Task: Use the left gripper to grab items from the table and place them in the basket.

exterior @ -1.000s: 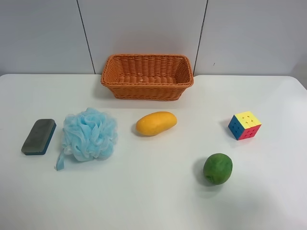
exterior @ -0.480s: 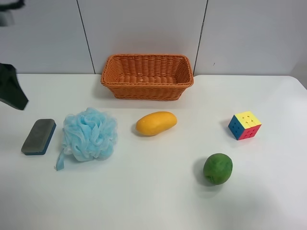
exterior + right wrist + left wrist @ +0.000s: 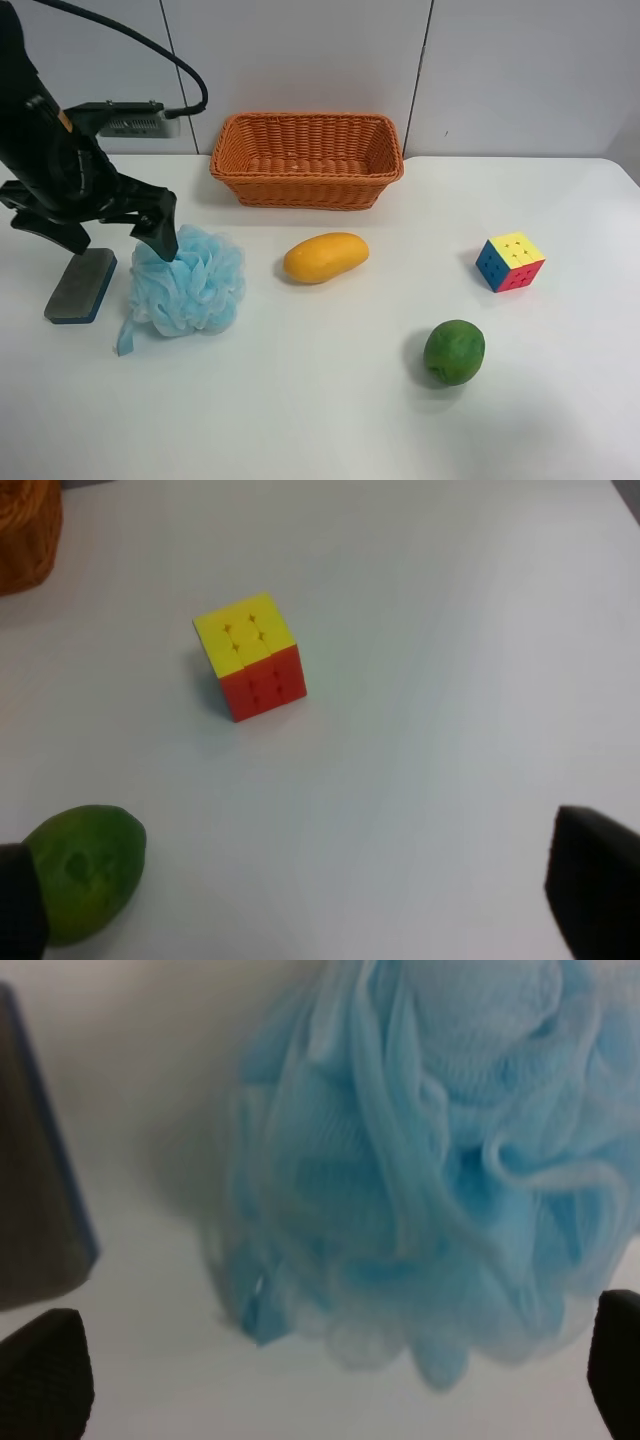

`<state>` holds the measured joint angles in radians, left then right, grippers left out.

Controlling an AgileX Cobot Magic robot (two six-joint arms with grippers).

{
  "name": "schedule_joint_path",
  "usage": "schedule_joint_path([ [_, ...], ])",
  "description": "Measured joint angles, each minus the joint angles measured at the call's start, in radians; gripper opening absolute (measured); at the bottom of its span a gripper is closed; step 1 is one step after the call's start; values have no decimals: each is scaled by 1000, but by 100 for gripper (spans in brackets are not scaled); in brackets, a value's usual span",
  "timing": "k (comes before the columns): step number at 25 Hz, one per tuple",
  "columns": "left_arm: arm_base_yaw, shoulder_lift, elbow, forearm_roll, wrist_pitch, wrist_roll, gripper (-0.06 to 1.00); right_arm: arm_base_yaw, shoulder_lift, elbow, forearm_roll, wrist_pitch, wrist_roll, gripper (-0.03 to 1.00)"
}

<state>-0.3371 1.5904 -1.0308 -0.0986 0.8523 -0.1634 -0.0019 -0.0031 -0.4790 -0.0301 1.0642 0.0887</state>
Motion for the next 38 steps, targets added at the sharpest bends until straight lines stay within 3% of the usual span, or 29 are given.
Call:
schedule_joint_path([
  [7,0,128,0,-89,-116,45,99,0,0,0,0,0,0,99],
  [19,0,292,-4,-148,-222,72,98,0,0,0,0,0,0,99],
  [21,-1,302,-4,-157,-228,74,91,0,0,0,0,0,0,99],
  [23,-2,306,-4,-159,-228,74,75,0,0,0,0,0,0,99],
  [25,-2,306,-6,-160,-228,74,53,0,0,0,0,0,0,99],
  [26,-2,306,-6,-160,-228,74,49,0,0,0,0,0,0,99],
  [38,-2,289,-6,-152,-206,74,48,0,0,0,0,0,0,99],
])
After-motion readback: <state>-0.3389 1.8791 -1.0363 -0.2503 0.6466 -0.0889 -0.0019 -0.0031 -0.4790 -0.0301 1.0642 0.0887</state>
